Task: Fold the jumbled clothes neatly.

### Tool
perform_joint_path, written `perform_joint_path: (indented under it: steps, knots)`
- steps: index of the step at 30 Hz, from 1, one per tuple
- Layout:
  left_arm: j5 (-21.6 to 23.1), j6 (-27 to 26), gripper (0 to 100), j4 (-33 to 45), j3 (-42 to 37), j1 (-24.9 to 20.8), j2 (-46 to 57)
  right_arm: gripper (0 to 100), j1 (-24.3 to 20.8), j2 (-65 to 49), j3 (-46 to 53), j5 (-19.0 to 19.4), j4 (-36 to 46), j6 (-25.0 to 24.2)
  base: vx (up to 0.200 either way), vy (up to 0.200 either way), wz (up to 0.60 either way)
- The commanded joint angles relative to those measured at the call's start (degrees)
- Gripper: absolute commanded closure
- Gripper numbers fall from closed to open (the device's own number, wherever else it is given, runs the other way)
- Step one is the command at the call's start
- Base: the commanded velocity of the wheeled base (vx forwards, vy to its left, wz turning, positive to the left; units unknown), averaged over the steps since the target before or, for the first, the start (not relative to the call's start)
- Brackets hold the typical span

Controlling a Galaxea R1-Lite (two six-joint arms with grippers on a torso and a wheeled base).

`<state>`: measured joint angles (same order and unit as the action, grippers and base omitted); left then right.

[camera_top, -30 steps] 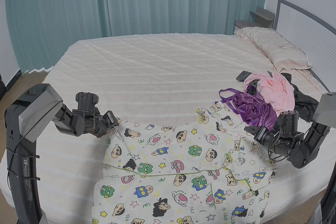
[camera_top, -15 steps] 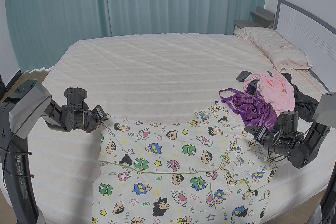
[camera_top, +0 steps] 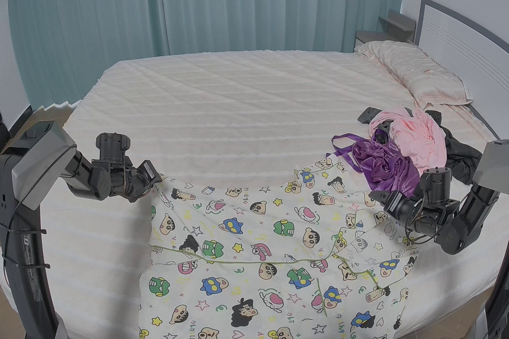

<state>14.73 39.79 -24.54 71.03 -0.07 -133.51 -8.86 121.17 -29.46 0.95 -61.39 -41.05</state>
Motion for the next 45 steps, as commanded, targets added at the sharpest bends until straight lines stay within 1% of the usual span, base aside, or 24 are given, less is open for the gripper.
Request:
perform_joint_path:
  steps: [1,5,7,9,13,19,21,22,24,26,27,28,30,33,35,39,45]
  knots:
    - [0.04,0.20,0,0.11,-0.02,0.16,0.27,0,-0.10,0.20,0.02,0.02,-0.04,0.00,0.000,0.000,0.00]
    - [-0.05,0.20,0,0.02,-0.90,1.04,1.15,0,-0.10,-0.24,0.37,0.02,-0.04,0.00,0.000,0.000,0.00]
    - [0.65,0.38,0,0.02,-2.74,3.06,4.40,0,-0.10,-0.50,0.64,-0.07,-0.13,0.00,0.000,0.000,0.00]
    - [0.83,0.38,0,0.11,-3.71,3.50,5.54,0,-0.10,-0.68,0.72,-0.07,-0.13,0.00,0.000,0.000,0.00]
    - [1.09,0.38,0,-0.07,-12.50,4.03,12.84,0,0.16,-5.16,3.27,-0.07,-0.13,0.09,0.000,0.000,0.00]
    - [3.99,0.99,0,-0.95,-27.27,2.80,21.45,0,-0.10,-10.61,9.25,0.02,-0.22,-0.09,0.000,0.000,0.00]
    - [4.08,2.22,0,-1.21,-30.17,2.18,23.56,0,-0.19,-12.19,11.36,0.10,-0.22,-0.09,0.000,0.000,0.00]
    - [4.35,3.98,0,-1.30,-32.89,1.66,25.85,0,-0.28,-13.42,13.64,0.72,-0.22,-0.09,0.000,0.000,0.00]
    - [4.26,6.00,0,-1.30,-35.61,0.78,27.87,0,-0.45,-14.74,16.37,1.33,-0.31,-0.17,0.000,0.000,0.00]
    - [4.26,7.50,0,-1.30,-38.60,-0.19,29.89,0,-1.07,-15.53,18.57,2.04,-0.31,-0.79,-0.200,0.000,0.00]
    - [4.26,7.50,0,-1.30,-38.60,-0.19,29.89,0,-1.07,-15.53,18.57,2.04,-0.31,-0.79,-0.200,0.000,0.00]
    - [4.35,8.37,0,-1.30,-42.12,-0.81,32.79,0,-2.04,-15.53,19.18,2.13,-0.40,-2.28,-0.200,0.000,0.00]
    - [4.61,8.99,0,-1.39,-45.19,-1.68,34.81,0,-3.35,-15.88,19.62,1.69,-0.40,-3.08,-0.200,0.000,0.00]
    - [4.43,10.04,0,-1.39,-47.92,-3.53,36.57,0,-5.38,-17.20,21.73,1.07,-0.40,-3.78,-0.200,0.000,0.00]
    - [4.43,10.13,0,-1.39,-49.15,-3.97,37.53,0,-6.08,-17.99,23.05,0.46,-0.40,-4.57,-0.200,0.000,0.00]
    - [4.52,10.13,0,-1.39,-51.08,-5.11,37.89,0,-5.90,-18.17,24.19,0.37,-0.48,-6.15,-0.200,0.000,0.00]
    - [4.35,9.96,0,-1.48,-53.54,-5.73,37.80,0,-5.99,-17.29,24.19,0.54,-0.40,-6.42,-0.200,0.000,0.00]
